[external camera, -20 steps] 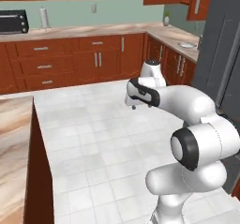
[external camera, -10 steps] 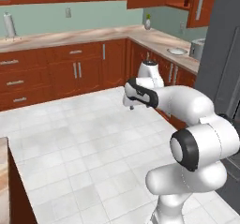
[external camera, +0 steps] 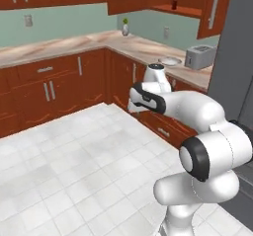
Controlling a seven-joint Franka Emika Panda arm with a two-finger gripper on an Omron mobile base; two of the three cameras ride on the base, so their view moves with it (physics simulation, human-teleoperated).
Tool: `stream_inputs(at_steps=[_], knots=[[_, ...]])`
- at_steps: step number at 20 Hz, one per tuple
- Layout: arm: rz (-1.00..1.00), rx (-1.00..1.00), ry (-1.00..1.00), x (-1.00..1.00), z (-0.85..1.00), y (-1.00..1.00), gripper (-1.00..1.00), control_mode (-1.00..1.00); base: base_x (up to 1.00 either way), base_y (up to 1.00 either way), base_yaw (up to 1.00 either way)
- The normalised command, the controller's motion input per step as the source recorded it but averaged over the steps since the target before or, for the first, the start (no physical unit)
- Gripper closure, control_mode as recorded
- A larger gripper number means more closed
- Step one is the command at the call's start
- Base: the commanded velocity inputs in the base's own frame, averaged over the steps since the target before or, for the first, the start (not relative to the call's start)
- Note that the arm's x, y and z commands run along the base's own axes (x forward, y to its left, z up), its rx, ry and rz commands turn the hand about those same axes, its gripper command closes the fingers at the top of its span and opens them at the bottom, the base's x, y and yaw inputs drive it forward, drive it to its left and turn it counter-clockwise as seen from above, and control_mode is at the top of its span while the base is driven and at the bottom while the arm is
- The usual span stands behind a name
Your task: Move the hot dog bun to the plate on the dining table and place the condiment next to that plate. Then navigate to the fridge and take the sausage and place it on the plate as well.
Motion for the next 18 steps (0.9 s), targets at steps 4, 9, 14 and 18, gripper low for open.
stream_inputs(at_steps=[4,9,14,18], knots=[[0.00,0.00,0.00,0.00,0.00,0.00,-1.00,1.00,1.00,0.25,-0.46],[0.00,0.00,0.00,0.00,0.00,0.00,-1.00,1.00,0.92,0.37,-0.51],[0.00,0.00,0.00,0.00,0.00,0.00,-1.00,1.00,0.78,0.45,-0.54],[0.00,0.00,0.00,0.00,0.00,0.00,-1.00,1.00,0.76,0.49,-0.56]])
